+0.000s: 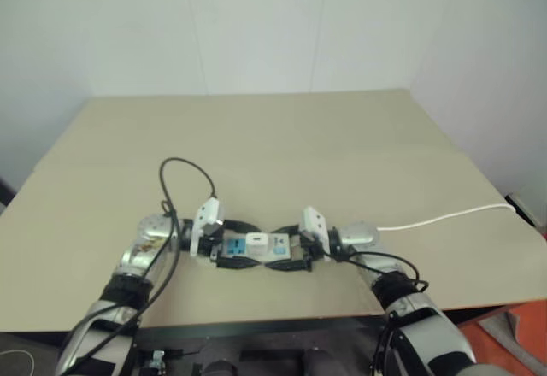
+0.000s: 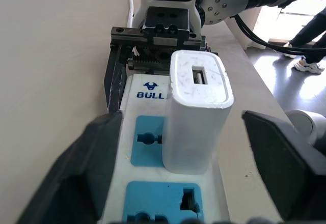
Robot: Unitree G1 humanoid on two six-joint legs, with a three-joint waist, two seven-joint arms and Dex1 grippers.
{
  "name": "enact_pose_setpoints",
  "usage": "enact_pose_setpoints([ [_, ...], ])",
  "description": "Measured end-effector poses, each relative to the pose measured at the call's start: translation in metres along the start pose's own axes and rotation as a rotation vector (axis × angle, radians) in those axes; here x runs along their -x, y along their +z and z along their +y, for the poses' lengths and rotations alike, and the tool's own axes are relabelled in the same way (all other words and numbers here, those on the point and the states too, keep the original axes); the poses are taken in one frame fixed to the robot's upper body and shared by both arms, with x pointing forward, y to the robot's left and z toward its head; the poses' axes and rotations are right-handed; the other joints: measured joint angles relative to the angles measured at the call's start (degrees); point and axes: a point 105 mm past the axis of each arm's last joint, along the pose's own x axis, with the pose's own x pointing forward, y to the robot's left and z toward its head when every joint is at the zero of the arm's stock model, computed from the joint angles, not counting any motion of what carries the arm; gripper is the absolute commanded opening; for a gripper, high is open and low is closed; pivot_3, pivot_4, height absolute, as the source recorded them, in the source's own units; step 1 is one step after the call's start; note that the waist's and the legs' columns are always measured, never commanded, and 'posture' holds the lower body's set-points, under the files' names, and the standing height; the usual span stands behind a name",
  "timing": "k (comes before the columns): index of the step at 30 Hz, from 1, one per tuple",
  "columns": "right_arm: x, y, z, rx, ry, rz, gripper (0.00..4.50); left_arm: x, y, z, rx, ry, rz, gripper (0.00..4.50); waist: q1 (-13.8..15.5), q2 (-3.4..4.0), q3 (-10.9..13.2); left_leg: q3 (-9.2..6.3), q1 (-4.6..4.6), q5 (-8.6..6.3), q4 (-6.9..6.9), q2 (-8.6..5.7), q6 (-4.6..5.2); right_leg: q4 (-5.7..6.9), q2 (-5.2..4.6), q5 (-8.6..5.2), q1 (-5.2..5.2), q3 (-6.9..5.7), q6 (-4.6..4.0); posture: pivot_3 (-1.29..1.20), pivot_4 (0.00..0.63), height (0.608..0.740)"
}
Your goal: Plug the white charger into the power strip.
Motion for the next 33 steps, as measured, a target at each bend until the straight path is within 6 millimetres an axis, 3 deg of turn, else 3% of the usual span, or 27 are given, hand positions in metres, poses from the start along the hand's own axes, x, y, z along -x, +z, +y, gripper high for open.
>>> enact_pose_setpoints([
  [6, 0.0, 0.0, 0.0, 0.0, 0.002, -0.001, 3.42, 0.005, 0.003, 0.0, 0.009, 0.001, 0.013, 4.48, -0.06, -0.01, 0.03, 0.0, -0.11, 0.0, 0.0, 0.01, 0.0, 0.0, 0.0, 0.0, -0.1, 0.0, 0.0, 0.0, 0.15, 0.74],
  [8, 0.0, 0.001, 0.0, -0.003, -0.001, -0.005, 4.14, 0.014, 0.007, 0.004, 0.021, 0.023, 0.015, 4.5, -0.02, -0.01, 0.06, -0.01, -0.17, 0.0, 0.0, 0.0, 0.0, -0.01, 0.0, 0.0, -0.13, -0.01, 0.0, 0.0, 0.15, 0.74],
  [10, 0.001, 0.001, -0.001, -0.004, -0.004, -0.007, 4.44, 0.026, 0.024, 0.006, -0.001, 0.027, 0.0, 4.5, 0.03, -0.1, 0.13, -0.02, -0.31, 0.0, 0.0, 0.01, 0.0, -0.02, 0.0, 0.0, -0.23, -0.03, 0.0, 0.0, 0.15, 0.74],
  [13, 0.001, 0.002, -0.001, -0.006, -0.003, -0.006, 4.44, 0.048, 0.065, 0.009, -0.13, 0.032, -0.028, 4.5, 0.02, -0.14, 0.18, -0.01, -0.36, 0.0, 0.0, 0.0, 0.0, -0.07, -0.01, 0.0, -0.27, -0.03, 0.0, 0.0, 0.15, 0.74],
  [15, 0.001, 0.002, -0.001, -0.007, -0.002, -0.005, 4.44, 0.058, 0.082, 0.006, -0.195, 0.033, -0.038, 4.5, 0.01, -0.13, 0.18, -0.01, -0.35, 0.0, -0.01, 0.0, 0.0, -0.09, -0.01, 0.0, -0.27, -0.02, 0.0, 0.0, 0.15, 0.74],
  [25, 0.017, 0.003, -0.002, 0.024, -0.014, 0.038, 4.44, 0.07, 0.076, -0.001, -0.189, 0.016, -0.009, 4.5, 0.66, -0.14, 0.27, 0.0, -0.73, 0.0, 0.01, 0.0, 0.0, -0.09, -0.03, 0.01, -0.61, -0.04, -0.01, 0.0, 0.15, 0.74],
  [33, 0.062, 0.007, 0.004, 0.045, -0.077, 0.1, 4.44, 0.078, 0.065, -0.007, -0.172, 0.033, 0.016, 4.5, 1.29, -0.14, 0.28, 0.03, -1.15, 0.01, 0.08, 0.0, 0.0, -0.04, -0.03, 0.08, -1.06, -0.03, -0.11, 0.0, 0.15, 0.74],
])
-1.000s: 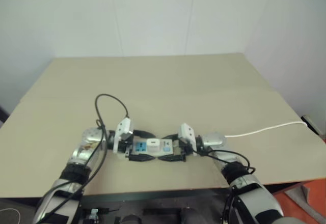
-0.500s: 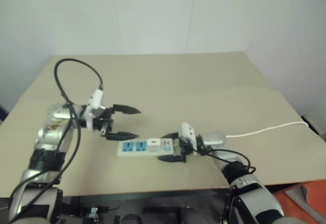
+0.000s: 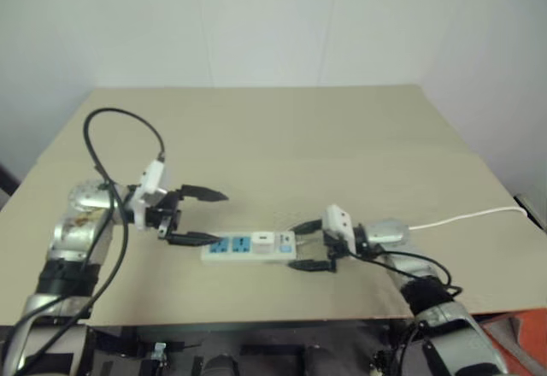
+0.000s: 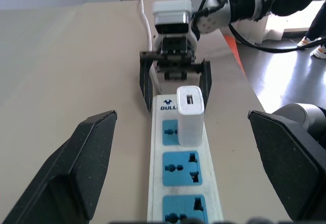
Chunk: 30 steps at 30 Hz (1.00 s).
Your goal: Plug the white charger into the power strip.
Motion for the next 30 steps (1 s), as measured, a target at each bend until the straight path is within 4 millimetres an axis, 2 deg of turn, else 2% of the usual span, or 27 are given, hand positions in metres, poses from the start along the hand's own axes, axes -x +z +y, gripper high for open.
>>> enact_pose_setpoints([
  [4, 0.021, 0.006, 0.002, 0.007, -0.049, 0.01, 4.44, 0.011, 0.0, -0.006, 0.003, 0.031, -0.008, 4.5, 0.15, 0.0, 0.01, 0.01, 0.01, 0.0, 0.0, 0.0, 0.0, 0.01, 0.0, -0.05, 0.0, 0.0, 0.08, 0.0, 0.15, 0.74],
  [11, 0.076, 0.02, 0.003, 0.02, -0.228, 0.053, 4.44, 0.03, -0.005, -0.037, 0.042, 0.122, 0.033, 4.5, 0.43, -0.01, 0.03, 0.04, 0.01, 0.0, 0.0, 0.01, 0.0, -0.05, -0.06, -0.07, 0.02, -0.01, 0.1, 0.0, 0.15, 0.74],
  [16, 0.091, 0.018, 0.013, -0.017, -0.293, 0.061, 4.44, 0.039, -0.007, -0.044, 0.065, 0.215, 0.06, 4.5, 0.46, -0.02, 0.03, 0.1, 0.09, 0.0, 0.0, 0.0, -0.01, -0.05, -0.1, -0.08, 0.06, 0.0, 0.11, 0.0, 0.15, 0.74],
  [22, 0.108, 0.024, 0.008, -0.005, -0.356, 0.102, 4.44, 0.038, -0.002, -0.047, 0.068, 0.246, 0.05, 4.5, 0.45, -0.03, 0.04, 0.13, 0.07, 0.0, 0.0, 0.0, -0.01, -0.07, -0.11, -0.09, 0.03, 0.01, 0.1, 0.0, 0.15, 0.74],
  [30, 0.113, 0.028, 0.006, -0.006, -0.369, 0.108, 4.44, 0.038, -0.004, -0.046, 0.087, 0.268, 0.049, 4.5, 0.42, -0.04, 0.04, 0.14, 0.08, 0.0, 0.0, 0.0, -0.01, -0.08, -0.11, -0.08, 0.04, 0.01, 0.1, 0.0, 0.15, 0.74],
])
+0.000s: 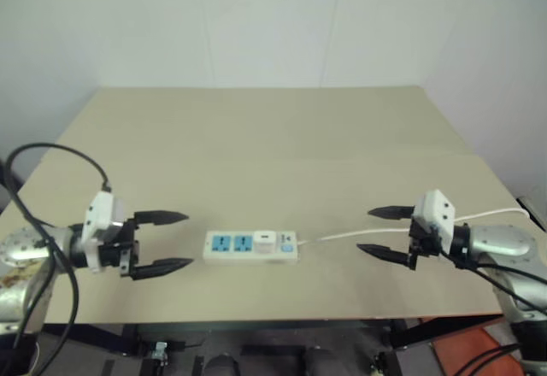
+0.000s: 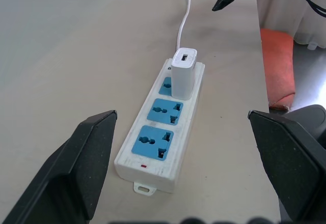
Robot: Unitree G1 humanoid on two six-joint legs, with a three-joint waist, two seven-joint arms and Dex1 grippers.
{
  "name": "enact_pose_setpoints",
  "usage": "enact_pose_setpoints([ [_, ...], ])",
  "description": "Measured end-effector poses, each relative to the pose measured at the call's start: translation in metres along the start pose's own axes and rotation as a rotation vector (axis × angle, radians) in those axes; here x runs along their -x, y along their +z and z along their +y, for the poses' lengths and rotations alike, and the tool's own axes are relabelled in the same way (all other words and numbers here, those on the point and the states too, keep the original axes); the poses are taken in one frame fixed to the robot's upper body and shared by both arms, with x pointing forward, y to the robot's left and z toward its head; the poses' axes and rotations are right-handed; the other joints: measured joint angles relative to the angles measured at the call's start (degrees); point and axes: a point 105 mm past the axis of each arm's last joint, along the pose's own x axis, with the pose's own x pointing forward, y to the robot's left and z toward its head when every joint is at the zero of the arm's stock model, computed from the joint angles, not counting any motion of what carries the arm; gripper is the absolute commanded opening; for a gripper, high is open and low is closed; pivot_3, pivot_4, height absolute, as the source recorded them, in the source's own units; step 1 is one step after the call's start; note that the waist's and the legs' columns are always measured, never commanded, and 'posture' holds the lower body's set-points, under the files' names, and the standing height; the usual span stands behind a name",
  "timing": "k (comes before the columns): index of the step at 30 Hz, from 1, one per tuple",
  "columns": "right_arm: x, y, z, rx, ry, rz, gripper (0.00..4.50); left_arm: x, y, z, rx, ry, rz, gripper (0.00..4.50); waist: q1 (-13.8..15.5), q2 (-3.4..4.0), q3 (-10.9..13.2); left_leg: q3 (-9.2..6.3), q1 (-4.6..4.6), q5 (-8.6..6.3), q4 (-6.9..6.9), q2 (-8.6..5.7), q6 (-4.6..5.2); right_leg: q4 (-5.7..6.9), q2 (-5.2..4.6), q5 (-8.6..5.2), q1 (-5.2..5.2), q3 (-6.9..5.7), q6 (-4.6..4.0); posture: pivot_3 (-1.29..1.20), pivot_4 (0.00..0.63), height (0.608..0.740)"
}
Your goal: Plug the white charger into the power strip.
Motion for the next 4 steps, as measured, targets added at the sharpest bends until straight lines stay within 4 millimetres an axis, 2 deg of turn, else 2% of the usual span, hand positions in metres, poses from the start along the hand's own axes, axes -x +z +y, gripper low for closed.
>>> enact_pose_setpoints([
  [4, -0.0001, 0.0002, 0.0, 0.0, 0.0, -0.001, 4.44, -0.0008, 0.0016, 0.0012, -0.006, -0.001, -0.003, 4.5, 0.0, 0.0, 0.0, 0.0, -0.01, 0.0, 0.0, 0.0, 0.0, 0.0, 0.0, 0.0, 0.0, 0.0, 0.0, 0.0, 0.15, 0.74],
])
